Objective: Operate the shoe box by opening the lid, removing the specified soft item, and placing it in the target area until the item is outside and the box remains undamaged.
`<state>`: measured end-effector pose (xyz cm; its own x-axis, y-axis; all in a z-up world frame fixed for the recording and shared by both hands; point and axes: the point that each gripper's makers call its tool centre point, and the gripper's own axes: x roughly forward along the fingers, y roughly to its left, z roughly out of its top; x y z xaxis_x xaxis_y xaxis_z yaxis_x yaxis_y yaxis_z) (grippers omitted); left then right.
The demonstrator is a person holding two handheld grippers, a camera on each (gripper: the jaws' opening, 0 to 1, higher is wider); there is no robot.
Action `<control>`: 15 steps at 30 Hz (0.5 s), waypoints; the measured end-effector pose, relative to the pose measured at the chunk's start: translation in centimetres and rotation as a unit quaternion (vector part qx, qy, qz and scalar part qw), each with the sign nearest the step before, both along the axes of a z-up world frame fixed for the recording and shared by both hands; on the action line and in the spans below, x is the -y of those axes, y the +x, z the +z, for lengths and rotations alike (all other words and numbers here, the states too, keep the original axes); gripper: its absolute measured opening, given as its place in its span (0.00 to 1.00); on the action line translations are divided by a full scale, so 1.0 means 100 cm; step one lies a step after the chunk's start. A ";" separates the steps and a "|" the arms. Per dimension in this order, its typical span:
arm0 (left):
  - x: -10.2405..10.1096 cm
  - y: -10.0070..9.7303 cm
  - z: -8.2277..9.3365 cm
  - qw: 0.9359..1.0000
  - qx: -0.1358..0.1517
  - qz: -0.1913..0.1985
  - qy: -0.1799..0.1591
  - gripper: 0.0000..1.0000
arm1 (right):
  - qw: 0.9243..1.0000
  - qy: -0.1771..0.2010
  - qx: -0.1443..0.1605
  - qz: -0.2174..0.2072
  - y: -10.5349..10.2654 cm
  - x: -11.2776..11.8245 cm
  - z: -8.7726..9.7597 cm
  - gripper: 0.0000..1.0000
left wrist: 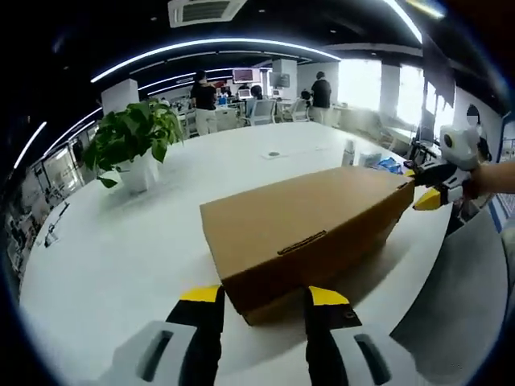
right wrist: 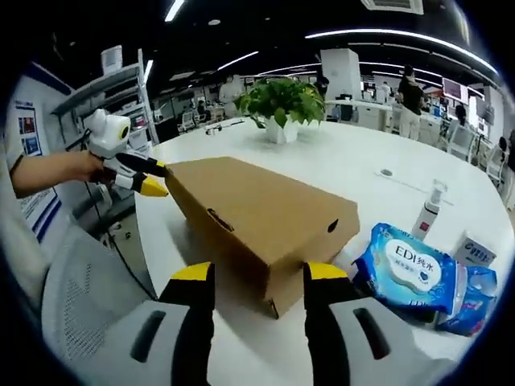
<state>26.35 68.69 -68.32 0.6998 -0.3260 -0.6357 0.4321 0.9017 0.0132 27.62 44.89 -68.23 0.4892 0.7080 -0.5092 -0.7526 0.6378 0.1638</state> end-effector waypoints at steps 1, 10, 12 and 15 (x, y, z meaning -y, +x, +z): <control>0.000 0.000 -0.001 1.000 -0.003 0.001 -0.001 0.40 | 1.000 -0.001 -0.001 -0.002 0.000 0.000 -0.001 0.40; -0.001 0.001 -0.019 1.000 -0.022 0.010 0.005 0.35 | 0.999 -0.021 -0.013 -0.021 0.004 0.002 -0.020 0.34; -0.001 0.000 -0.025 0.999 -0.030 0.012 0.007 0.34 | 0.999 -0.032 -0.012 -0.020 0.003 0.002 -0.025 0.34; 0.000 0.000 -0.030 0.999 -0.036 0.008 0.018 0.34 | 0.999 -0.041 -0.007 -0.020 0.002 0.002 -0.030 0.34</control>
<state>26.34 68.73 -71.32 0.6574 -0.2904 -0.6953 0.4180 0.9083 0.0158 27.82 44.67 -71.27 0.5079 0.6438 -0.5723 -0.7243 0.6788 0.1207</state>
